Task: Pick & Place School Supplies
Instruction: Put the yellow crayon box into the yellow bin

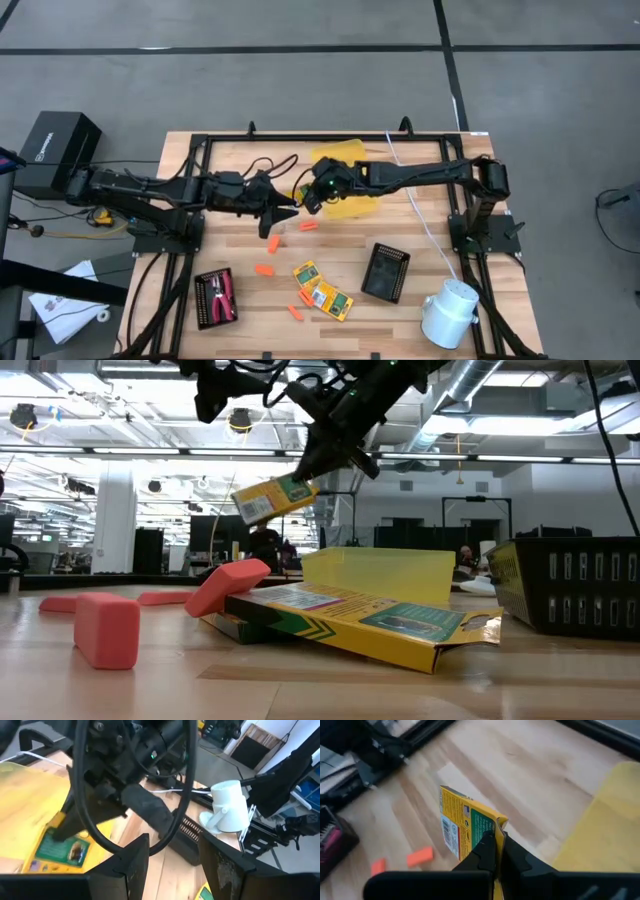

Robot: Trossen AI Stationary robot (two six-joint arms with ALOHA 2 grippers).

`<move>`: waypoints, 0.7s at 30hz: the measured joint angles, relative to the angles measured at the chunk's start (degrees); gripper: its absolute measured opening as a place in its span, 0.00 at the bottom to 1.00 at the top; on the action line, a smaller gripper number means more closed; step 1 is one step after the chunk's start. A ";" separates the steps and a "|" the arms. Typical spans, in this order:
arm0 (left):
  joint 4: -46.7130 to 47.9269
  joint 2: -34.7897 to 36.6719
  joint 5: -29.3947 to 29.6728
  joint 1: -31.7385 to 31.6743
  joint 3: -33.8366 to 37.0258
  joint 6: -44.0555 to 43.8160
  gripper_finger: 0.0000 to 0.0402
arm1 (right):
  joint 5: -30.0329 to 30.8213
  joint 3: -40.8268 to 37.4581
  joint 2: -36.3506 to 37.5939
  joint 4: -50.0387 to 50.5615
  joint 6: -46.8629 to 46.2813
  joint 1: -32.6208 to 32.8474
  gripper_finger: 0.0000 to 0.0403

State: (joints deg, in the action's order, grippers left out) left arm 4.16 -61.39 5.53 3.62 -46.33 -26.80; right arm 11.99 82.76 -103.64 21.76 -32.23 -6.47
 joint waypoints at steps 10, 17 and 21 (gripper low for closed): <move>0.81 -0.01 -1.10 0.07 0.13 -0.14 0.42 | 4.27 0.11 8.19 9.64 4.84 -7.62 0.00; 1.23 -0.15 -0.95 -0.73 0.33 1.13 0.42 | 3.07 0.12 10.45 17.25 6.99 -11.67 0.00; 1.05 -0.15 -0.84 -1.57 0.33 1.15 0.42 | 1.81 0.01 9.61 20.90 7.26 -12.72 0.00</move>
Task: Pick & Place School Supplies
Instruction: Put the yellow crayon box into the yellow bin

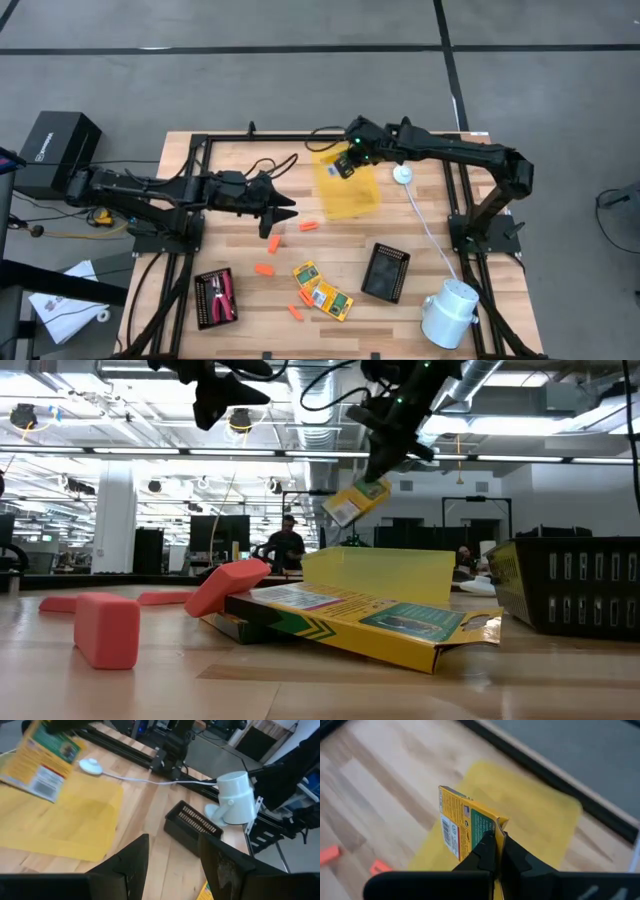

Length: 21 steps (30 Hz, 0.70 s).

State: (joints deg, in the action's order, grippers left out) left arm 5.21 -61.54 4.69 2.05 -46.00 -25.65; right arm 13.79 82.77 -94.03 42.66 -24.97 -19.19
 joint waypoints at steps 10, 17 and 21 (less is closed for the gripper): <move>-0.10 0.00 -0.17 -1.20 -0.02 -0.02 0.42 | -2.56 -1.40 -2.89 2.17 1.20 -2.75 0.02; -0.11 0.00 -0.22 -1.23 -0.07 -0.04 0.42 | -4.90 -1.30 -2.27 0.81 1.61 -4.91 0.21; -0.13 0.02 -0.22 -1.23 -0.08 0.11 0.42 | -4.93 -1.32 -2.01 0.70 1.62 -5.38 0.34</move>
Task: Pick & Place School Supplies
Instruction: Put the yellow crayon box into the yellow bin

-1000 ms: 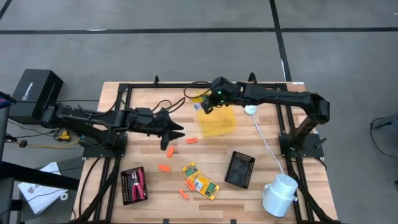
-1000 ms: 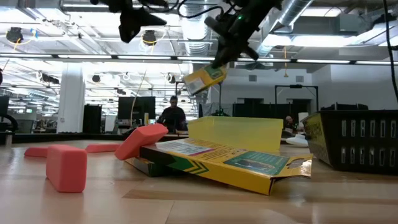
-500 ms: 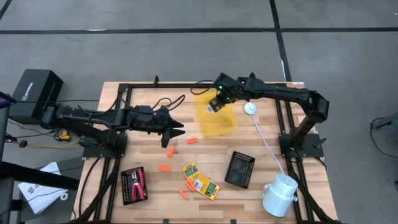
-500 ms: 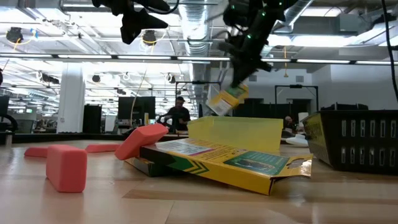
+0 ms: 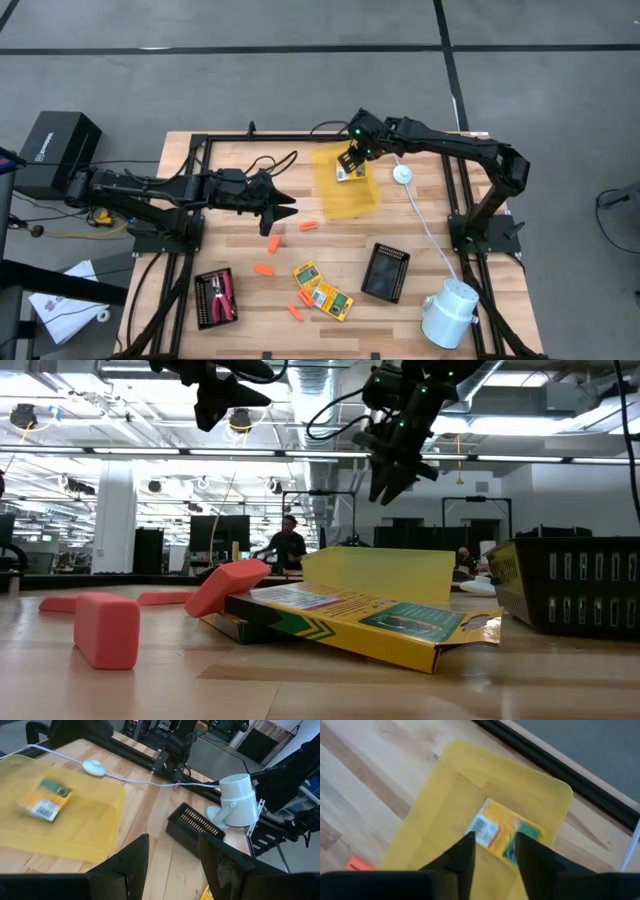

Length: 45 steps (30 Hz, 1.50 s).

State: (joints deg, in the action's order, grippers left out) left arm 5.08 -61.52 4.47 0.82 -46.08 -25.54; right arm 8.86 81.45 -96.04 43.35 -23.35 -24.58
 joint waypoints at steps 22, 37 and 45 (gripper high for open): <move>21.66 -8.29 -30.97 -8.34 -0.07 0.98 0.42 | 0.01 8.85 8.61 -6.43 2.25 2.72 0.42; 11.56 -26.62 -30.86 -4.85 -0.01 -3.62 0.48 | 0.18 12.46 15.43 -5.46 7.50 4.04 0.45; 6.16 -29.90 -30.23 -4.69 -0.07 -5.17 0.49 | 0.61 12.50 18.02 -5.51 8.94 4.74 0.45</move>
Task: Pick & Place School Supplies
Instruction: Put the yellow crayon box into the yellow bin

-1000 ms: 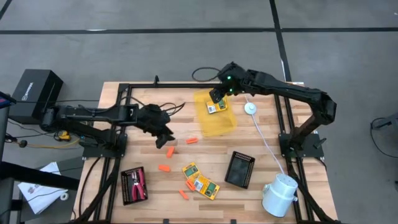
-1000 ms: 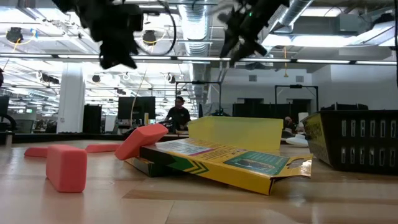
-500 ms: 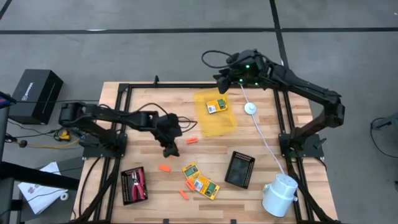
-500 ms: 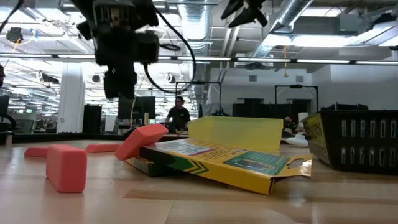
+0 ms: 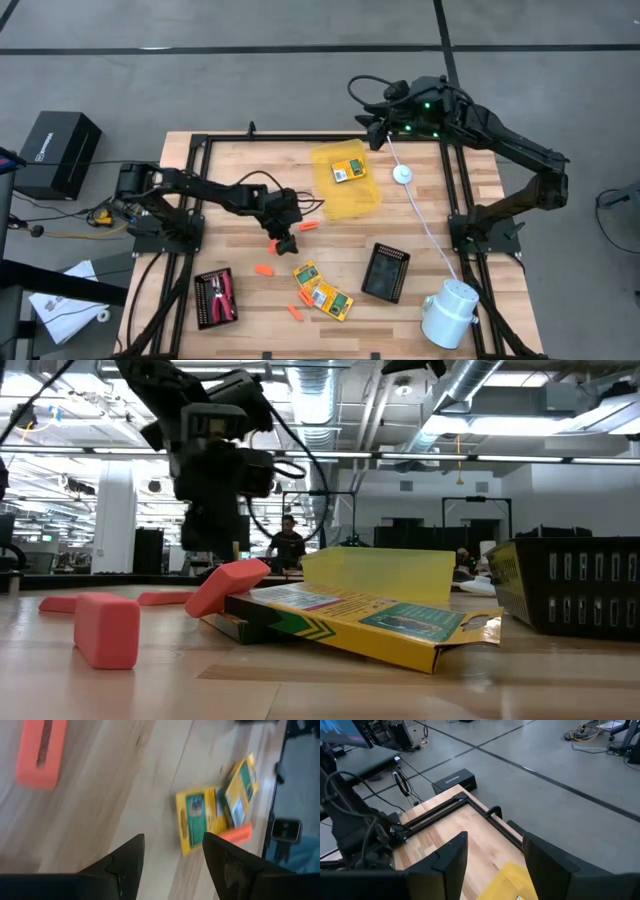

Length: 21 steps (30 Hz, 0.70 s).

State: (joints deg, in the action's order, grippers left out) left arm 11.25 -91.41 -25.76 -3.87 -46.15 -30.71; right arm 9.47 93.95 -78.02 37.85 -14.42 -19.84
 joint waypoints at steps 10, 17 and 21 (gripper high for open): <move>-4.65 -5.00 -1.83 2.32 0.06 -3.22 0.49 | -0.02 -0.02 0.41 -0.33 2.44 -0.04 0.47; -10.56 -9.64 -3.60 4.25 -0.04 -6.02 0.48 | -0.41 -0.04 0.05 -0.35 2.43 0.54 0.45; -11.51 -11.73 -4.76 4.92 -0.10 -6.84 0.48 | -0.46 -0.04 0.03 -0.21 2.43 1.60 0.45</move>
State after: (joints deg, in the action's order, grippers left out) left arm -0.26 -103.14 -30.51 1.05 -46.25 -37.55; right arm 9.02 93.91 -78.00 37.63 -11.99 -18.23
